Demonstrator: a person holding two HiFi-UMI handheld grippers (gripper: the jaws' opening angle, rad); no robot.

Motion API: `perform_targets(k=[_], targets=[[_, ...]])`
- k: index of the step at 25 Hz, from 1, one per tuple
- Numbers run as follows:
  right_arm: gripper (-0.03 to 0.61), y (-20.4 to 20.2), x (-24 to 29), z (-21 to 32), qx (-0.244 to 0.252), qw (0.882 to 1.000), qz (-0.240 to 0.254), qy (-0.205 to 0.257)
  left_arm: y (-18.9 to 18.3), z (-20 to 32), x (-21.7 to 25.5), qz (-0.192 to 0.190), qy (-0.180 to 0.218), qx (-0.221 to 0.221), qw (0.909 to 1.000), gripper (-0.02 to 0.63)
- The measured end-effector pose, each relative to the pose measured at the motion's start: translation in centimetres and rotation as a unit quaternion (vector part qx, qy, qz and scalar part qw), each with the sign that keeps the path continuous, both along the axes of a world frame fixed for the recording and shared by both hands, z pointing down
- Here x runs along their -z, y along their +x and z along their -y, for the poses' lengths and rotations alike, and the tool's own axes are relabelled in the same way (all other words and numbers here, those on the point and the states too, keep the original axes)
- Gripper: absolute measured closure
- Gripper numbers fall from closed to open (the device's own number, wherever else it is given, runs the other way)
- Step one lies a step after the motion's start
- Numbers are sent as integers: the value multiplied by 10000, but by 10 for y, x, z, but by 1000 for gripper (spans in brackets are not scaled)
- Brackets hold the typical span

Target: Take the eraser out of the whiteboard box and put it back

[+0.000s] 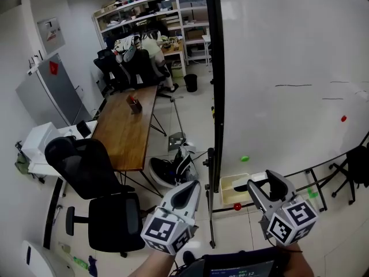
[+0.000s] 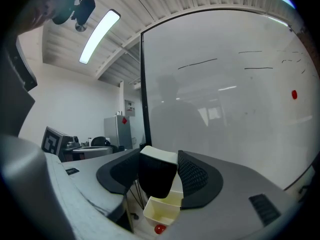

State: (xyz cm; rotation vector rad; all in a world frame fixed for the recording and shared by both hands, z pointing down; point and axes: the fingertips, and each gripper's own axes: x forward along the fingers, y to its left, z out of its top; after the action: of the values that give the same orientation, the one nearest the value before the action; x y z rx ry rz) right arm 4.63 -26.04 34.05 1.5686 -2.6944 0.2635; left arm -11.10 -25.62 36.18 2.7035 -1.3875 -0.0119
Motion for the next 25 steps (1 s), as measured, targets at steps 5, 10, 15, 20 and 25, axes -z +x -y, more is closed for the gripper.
perform_targets(k=[5, 10, 15, 20, 25], targets=[[314, -3, -33, 5, 33, 9996, -123, -269, 2, 4, -27, 48, -191, 12, 9998, 586], [314, -4, -68, 11, 19, 9982, -246, -546, 2, 4, -51, 88, -398, -2, 9992, 586], [314, -10, -102, 15, 57, 9959, -438, -791, -3, 4, -78, 179, -659, 147, 9976, 584], [314, -12, -125, 22, 28, 9945, -557, -891, -3, 6, -101, 172, -853, 119, 9961, 584], [314, -16, -145, 30, 34, 9924, -741, -983, -1, 7, -119, 224, -975, 59, 9950, 584]])
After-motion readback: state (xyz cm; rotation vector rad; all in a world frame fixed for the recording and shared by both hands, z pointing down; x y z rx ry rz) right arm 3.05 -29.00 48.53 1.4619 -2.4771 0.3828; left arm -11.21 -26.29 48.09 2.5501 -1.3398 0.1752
